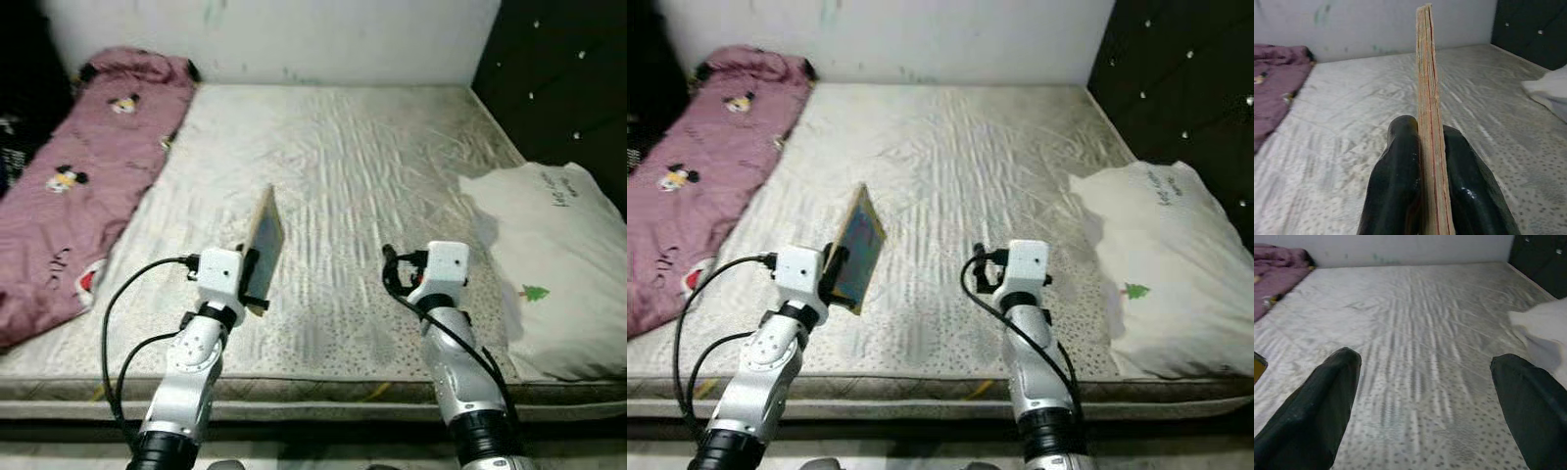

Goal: Clean up the room

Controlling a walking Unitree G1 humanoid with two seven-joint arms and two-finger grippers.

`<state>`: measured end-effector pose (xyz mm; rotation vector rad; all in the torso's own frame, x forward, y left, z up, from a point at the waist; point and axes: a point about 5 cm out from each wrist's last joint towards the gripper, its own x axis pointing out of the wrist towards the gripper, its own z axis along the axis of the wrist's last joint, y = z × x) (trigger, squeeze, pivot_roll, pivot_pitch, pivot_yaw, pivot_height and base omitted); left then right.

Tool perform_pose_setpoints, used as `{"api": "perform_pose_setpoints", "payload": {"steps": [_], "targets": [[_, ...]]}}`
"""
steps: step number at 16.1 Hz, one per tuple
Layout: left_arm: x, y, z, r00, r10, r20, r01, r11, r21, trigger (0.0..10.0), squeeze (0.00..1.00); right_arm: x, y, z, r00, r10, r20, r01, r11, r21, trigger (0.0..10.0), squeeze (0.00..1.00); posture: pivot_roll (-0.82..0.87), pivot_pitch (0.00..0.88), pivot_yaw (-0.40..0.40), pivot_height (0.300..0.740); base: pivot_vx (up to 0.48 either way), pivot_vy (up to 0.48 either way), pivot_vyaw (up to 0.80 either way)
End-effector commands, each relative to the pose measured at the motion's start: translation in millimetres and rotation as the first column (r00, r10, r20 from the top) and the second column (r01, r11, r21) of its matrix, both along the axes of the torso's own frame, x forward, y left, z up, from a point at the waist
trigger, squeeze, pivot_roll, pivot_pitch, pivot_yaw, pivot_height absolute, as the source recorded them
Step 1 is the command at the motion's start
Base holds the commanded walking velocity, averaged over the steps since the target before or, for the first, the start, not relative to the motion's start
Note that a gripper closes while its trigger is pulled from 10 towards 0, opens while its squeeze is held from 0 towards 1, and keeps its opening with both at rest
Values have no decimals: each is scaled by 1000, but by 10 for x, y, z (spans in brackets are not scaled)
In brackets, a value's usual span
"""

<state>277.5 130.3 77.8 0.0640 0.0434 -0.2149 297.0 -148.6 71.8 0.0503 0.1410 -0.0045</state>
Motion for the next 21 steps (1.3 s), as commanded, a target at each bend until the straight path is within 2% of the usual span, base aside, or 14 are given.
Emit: {"api": "perform_pose_setpoints", "payload": {"steps": [1,14,18,20,21], "targets": [[14,4,45,1000,3,23,-3,1000,4,10000,0,19,-3,28,1000,-1,8,1,1000,-8,10000,0,29,0,5,740,0,-270,0],[5,55,70,999,28,40,-29,999,17,10000,0,8,-17,33,1000,1,16,-1,1000,-9,10000,0,34,0,1,740,0,-270,0],[-34,207,165,990,108,89,-111,994,24,10000,0,-20,-64,32,1000,0,18,0,1000,-19,10000,0,34,0,0,740,0,-142,0],[-94,372,220,963,218,158,-234,968,90,10000,0,-36,-65,38,1000,-4,30,5,1000,-28,10000,0,46,0,0,740,0,0,0],[-142,459,263,944,267,192,-288,954,88,10000,0,-50,-98,74,998,-27,52,29,999,-40,10000,0,50,0,-1,740,0,0,0]]}}
